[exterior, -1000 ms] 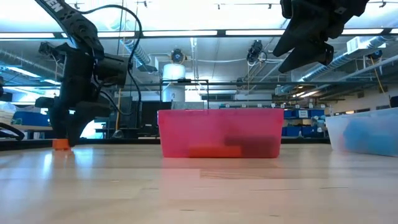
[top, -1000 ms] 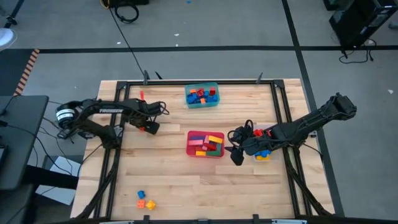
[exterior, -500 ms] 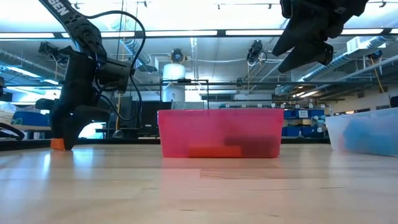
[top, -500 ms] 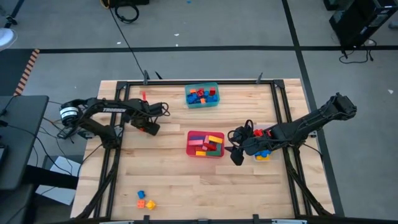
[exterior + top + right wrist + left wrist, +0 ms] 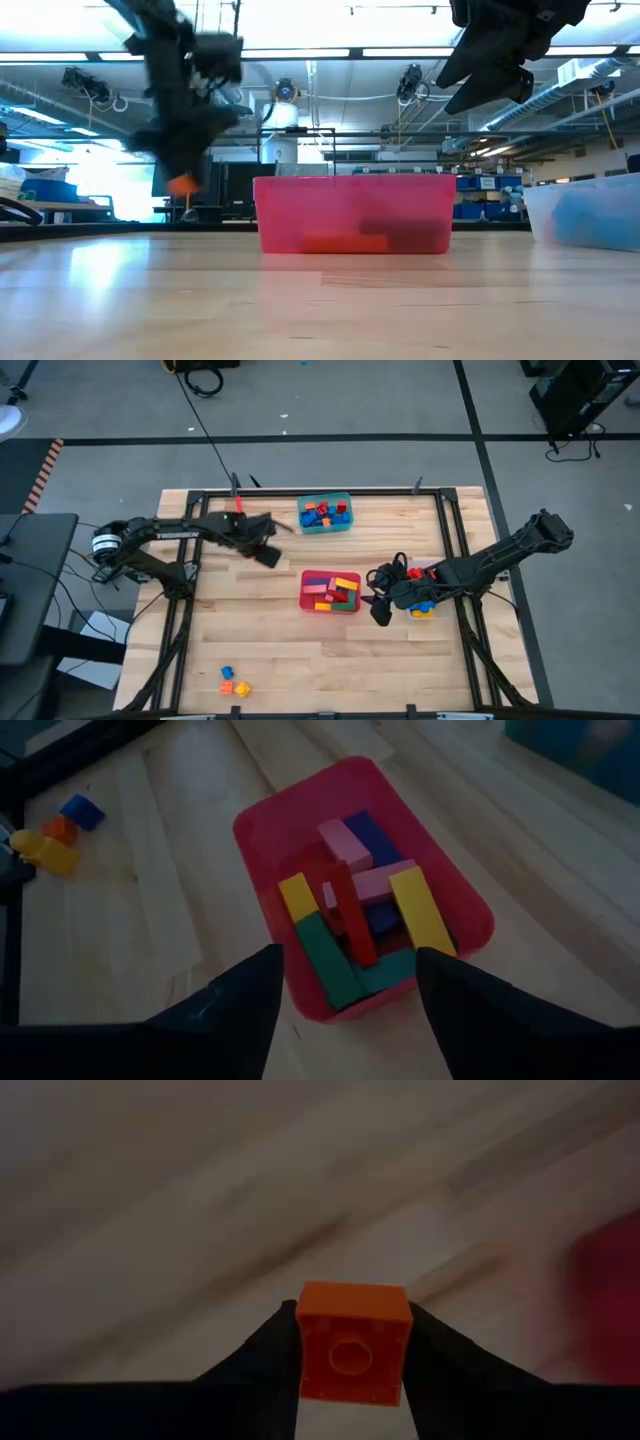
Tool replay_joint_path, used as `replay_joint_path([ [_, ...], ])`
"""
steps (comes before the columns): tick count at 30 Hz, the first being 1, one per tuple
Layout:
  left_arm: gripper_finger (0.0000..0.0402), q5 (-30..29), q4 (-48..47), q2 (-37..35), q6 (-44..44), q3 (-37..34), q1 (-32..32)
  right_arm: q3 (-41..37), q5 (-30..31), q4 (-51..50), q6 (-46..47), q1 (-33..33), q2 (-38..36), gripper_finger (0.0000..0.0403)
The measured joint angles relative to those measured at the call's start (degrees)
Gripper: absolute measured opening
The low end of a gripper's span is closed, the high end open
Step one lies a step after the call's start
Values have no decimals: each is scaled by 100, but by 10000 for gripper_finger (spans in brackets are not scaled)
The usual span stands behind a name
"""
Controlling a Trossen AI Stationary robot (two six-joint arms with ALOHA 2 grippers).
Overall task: Sort blocks by size
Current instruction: Put the orange 4 stud game piece into the red bin
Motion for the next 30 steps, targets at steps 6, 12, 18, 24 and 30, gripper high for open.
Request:
replay_joint_path([
  [6, 135, -36, 1069, 69, 865, 1091, 133, 0, 37, 2, 2, -12, 0, 242],
  [12, 135, 177, 1121, 925, 1833, 2323, 602, 0, 214, 145, 44, -132, 0, 242],
  [18, 135, 731, 841, 2359, 2661, 3622, 970, 0, 227, 321, 46, -311, 0, 243],
  [24, 153, 832, 351, 3645, 3247, 4553, 1131, 0, 229, 644, 48, -389, 0, 242],
  [30, 205, 840, 328, 4210, 3331, 4768, 1230, 2, 229, 948, 355, -422, 0, 242],
])
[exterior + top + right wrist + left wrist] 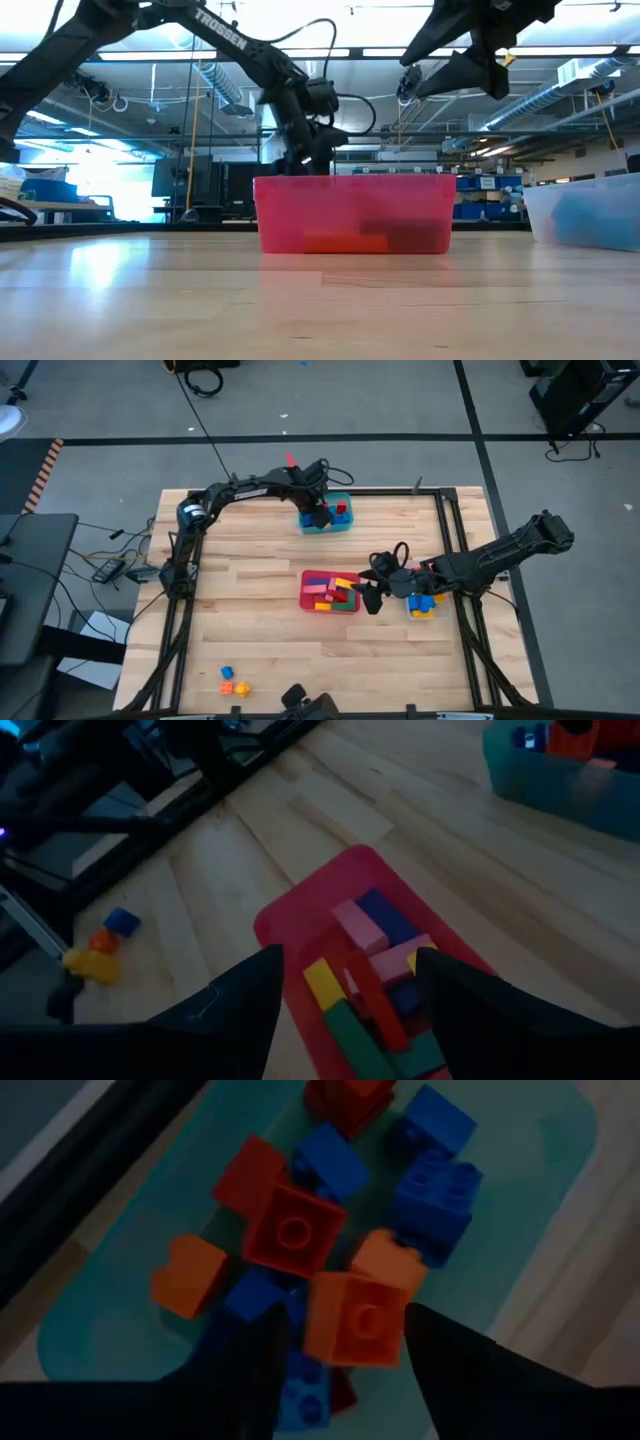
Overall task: Sort blocks by size
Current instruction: Put the orange 4 stud game piece into the red bin, then put the blue 4 stud game piece into the blue bin
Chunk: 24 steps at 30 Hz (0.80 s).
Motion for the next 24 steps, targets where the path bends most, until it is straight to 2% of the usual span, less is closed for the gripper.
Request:
replay_joint_path([
  [6, 236, -1, 103, 35, 528, 16, 35, 0, 92, -14, 391, 0, 0, 239],
  [14, 256, -4, -263, 1, 542, 234, 49, -1, 236, -12, 403, 0, -1, 239],
  [21, 255, -76, -885, -609, 409, 239, -201, 0, 229, -17, 403, 13, 0, 236],
  [24, 255, -467, -1179, -979, 248, 224, -448, 0, 65, -16, 399, 22, -2, 237],
])
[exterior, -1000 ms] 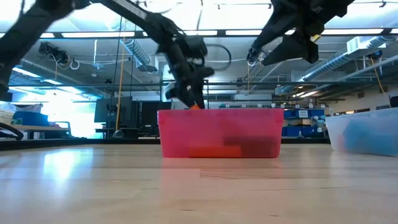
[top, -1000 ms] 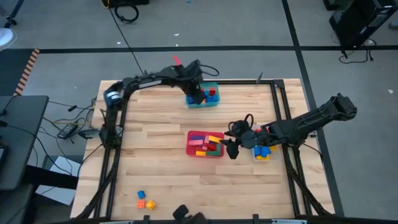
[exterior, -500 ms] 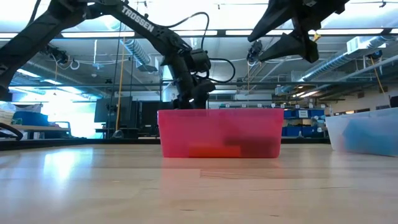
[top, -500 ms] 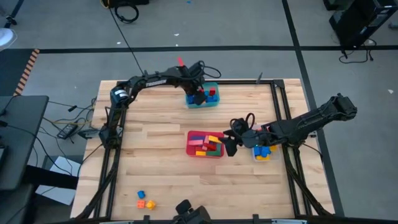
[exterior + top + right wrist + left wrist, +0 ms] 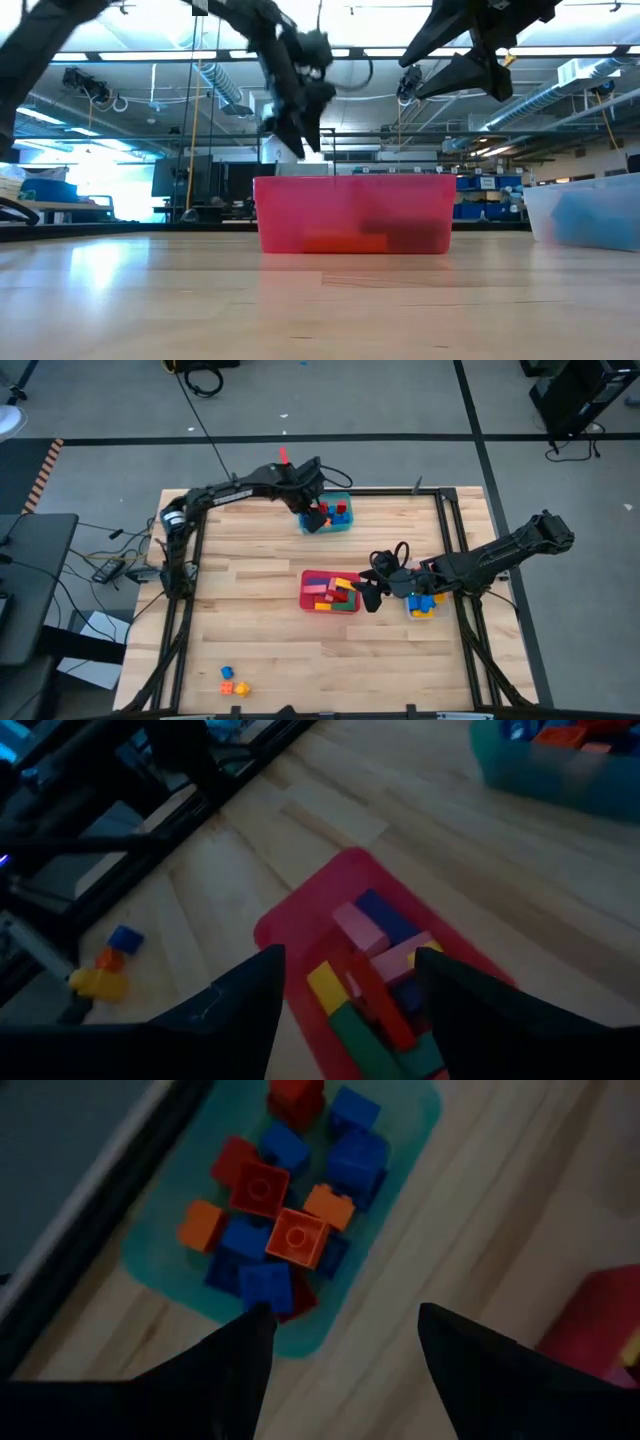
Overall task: Sort blocks by size
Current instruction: Put the blue 4 stud game piece into the blue bin
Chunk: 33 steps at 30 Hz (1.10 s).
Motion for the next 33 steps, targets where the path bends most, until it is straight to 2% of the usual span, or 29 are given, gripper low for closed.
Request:
replay_joint_path([
  [5, 255, -528, -10, -833, -487, -542, -578, 0, -377, -10, -8, 0, 0, 234],
  [11, 255, -677, 39, -2176, -1366, -1861, -1505, 0, -688, -79, -18, 2, 2, 236],
  [16, 254, -1083, 27, -3474, -2701, -3030, -2674, 0, -719, -77, -18, 2, 0, 234],
  [20, 254, -1106, 14, -4295, -3915, -3750, -3823, 0, -721, -74, -19, 2, 0, 234],
  [23, 252, -1267, -32, -4552, -4746, -4002, -4786, 0, -721, -55, -24, -32, 1, 236],
  [26, 242, -1565, -270, -4509, -5411, -4024, -5693, 0, -721, -46, -196, -48, 0, 234],
  [30, 224, -1712, -421, -4337, -6091, -4024, -6458, 0, -721, -38, -318, -48, 1, 233],
  [33, 218, -1525, -548, -4249, -6671, -4024, -6826, 0, -721, -36, -322, -48, 0, 235],
])
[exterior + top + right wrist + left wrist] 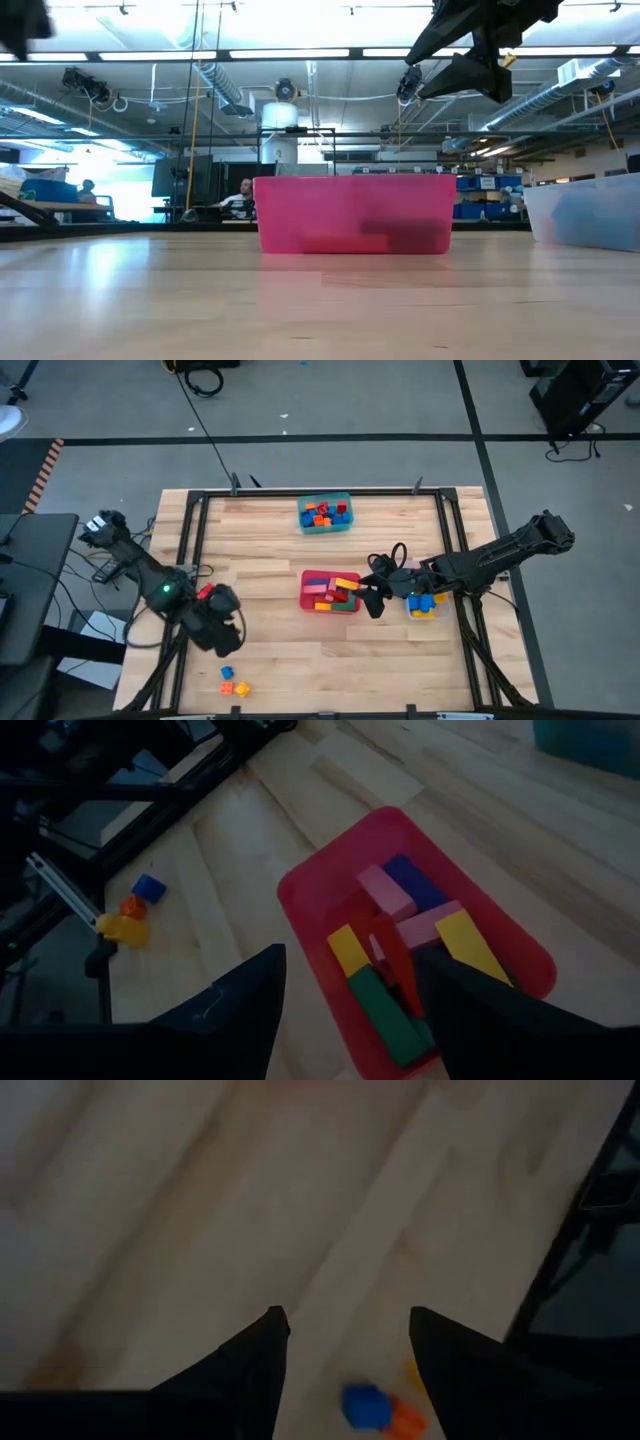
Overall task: Sort blocks by size
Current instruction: Put the blue 4 stud game piece into the blue bin
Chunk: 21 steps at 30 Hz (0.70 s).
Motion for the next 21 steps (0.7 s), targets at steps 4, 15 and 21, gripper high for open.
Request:
replay_joint_path([
  [4, 217, 194, -259, 152, -1321, 0, -264, 0, 0, -2, 1, 1, 1, 234],
  [15, 217, 455, -308, 802, -2074, 0, -424, -2, 0, 0, 2, 2, 0, 232],
  [21, 217, 730, -198, 1199, -1846, 0, -422, 0, 0, -1, 0, 2, 1, 231],
])
